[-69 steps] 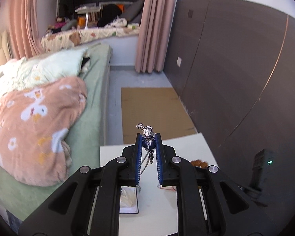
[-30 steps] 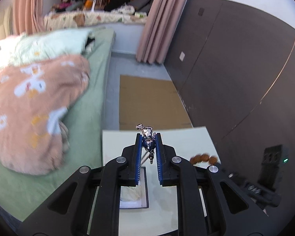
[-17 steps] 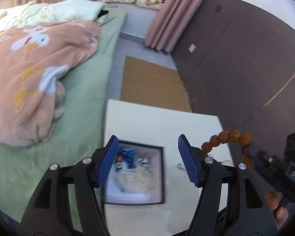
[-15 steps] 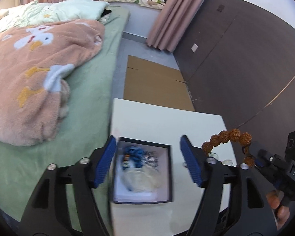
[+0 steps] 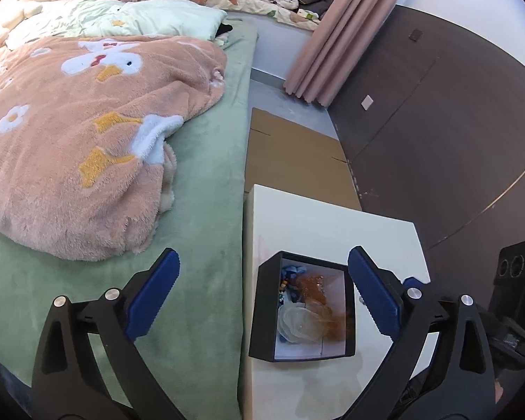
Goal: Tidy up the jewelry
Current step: 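Lower the brown bracelet into the black box and open the right gripper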
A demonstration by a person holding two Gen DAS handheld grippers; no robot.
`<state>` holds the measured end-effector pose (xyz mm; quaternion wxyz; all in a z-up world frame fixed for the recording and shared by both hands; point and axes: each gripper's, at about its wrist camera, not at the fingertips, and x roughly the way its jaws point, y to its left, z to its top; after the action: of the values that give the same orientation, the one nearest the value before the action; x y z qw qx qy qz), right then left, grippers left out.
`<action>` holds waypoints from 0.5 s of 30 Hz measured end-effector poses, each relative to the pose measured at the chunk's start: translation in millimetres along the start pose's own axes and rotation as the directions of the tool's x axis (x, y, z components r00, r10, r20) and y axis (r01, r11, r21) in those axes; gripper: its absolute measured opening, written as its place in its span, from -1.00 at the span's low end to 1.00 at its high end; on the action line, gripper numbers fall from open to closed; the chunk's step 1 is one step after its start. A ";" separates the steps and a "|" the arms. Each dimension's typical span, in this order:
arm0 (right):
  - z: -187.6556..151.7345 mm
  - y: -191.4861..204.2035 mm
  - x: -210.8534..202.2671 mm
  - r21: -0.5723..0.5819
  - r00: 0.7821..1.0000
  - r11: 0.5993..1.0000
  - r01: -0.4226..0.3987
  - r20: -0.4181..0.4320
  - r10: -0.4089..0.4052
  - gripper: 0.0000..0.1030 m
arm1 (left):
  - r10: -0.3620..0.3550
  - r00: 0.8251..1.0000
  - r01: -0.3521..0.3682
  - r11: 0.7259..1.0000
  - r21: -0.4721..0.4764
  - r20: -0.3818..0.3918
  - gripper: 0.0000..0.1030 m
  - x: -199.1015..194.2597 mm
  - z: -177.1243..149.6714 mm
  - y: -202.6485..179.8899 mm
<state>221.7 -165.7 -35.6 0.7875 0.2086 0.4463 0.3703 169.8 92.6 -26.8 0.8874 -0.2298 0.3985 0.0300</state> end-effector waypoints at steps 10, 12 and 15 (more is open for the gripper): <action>11.4 -60.4 -56.2 0.086 0.981 0.979 0.187 0.024 -0.190 0.24 | -0.043 0.998 0.044 0.999 0.023 -0.046 0.87 33.9 -6.4 -9.4; 14.0 -77.2 -61.8 0.103 0.973 0.968 0.228 0.018 -0.231 0.23 | -0.051 0.996 0.054 0.997 0.048 -0.074 0.87 43.6 -6.4 -17.1; 22.8 -99.0 -66.6 0.131 0.959 0.951 0.282 -0.012 -0.282 0.18 | -0.063 0.992 0.075 0.991 0.112 -0.105 0.87 50.5 -3.5 -33.3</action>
<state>258.7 -280.1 -52.6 0.8184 0.1952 0.4923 0.2233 209.7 54.7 -52.5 0.8784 -0.1929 0.4357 -0.0355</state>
